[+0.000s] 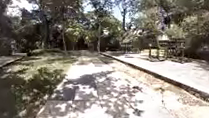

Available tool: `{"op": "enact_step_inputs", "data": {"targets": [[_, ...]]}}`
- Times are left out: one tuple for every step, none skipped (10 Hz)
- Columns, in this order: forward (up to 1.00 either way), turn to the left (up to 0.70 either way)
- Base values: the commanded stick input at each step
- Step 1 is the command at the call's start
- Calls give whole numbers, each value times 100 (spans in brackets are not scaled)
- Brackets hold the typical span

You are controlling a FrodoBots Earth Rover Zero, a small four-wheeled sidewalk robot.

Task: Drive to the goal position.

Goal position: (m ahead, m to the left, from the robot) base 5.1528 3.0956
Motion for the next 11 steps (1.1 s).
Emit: {"op": "enact_step_inputs", "data": {"targets": [[50,0],[50,0],[50,0],[50,0],[50,0],[50,0],[50,0],[50,0],[50,0],[50,0],[50,0]]}}
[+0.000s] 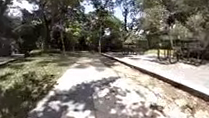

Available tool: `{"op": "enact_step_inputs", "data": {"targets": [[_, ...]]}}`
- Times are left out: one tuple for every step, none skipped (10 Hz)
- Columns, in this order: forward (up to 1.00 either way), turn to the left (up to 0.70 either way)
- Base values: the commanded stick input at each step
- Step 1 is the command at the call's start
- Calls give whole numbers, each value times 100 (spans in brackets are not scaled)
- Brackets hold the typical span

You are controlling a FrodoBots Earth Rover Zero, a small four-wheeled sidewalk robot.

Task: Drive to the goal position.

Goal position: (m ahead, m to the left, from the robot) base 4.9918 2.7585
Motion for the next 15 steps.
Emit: {"op": "enact_step_inputs", "data": {"targets": [[50,0],[50,0],[50,0],[50,0],[50,3],[50,24],[50,46],[50,50],[50,50],[50,35],[50,0],[50,0],[50,0],[50,0],[50,0]]}}
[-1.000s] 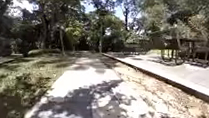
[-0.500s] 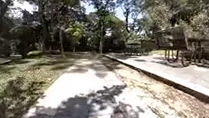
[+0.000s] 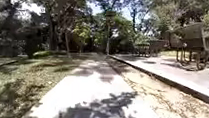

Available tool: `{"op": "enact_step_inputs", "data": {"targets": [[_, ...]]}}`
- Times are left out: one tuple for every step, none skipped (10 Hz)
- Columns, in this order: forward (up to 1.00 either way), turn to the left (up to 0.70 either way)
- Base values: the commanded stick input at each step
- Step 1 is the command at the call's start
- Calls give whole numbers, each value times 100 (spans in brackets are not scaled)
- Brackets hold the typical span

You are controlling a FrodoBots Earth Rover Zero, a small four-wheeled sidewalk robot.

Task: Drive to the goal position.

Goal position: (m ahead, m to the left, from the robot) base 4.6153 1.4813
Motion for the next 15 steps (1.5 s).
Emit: {"op": "enact_step_inputs", "data": {"targets": [[50,0],[50,0],[50,0],[50,0],[50,0],[50,0],[50,0],[50,0],[50,0],[50,7],[50,41],[50,50],[50,28],[50,4],[50,0]]}}
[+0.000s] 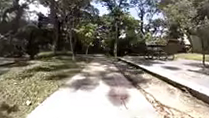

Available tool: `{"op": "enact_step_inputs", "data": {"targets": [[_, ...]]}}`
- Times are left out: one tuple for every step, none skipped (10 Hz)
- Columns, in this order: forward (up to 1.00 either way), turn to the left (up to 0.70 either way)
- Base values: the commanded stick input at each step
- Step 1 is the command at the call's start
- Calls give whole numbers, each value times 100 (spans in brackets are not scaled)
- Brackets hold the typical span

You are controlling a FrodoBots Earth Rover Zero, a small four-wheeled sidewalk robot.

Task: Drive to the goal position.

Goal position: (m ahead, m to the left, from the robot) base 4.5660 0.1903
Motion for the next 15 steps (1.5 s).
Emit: {"op": "enact_step_inputs", "data": {"targets": [[50,0],[50,0],[50,0],[50,0],[50,0],[50,0],[50,0],[50,0],[50,0],[50,0],[50,-26],[50,-50],[50,-50],[50,-50],[50,-50]]}}
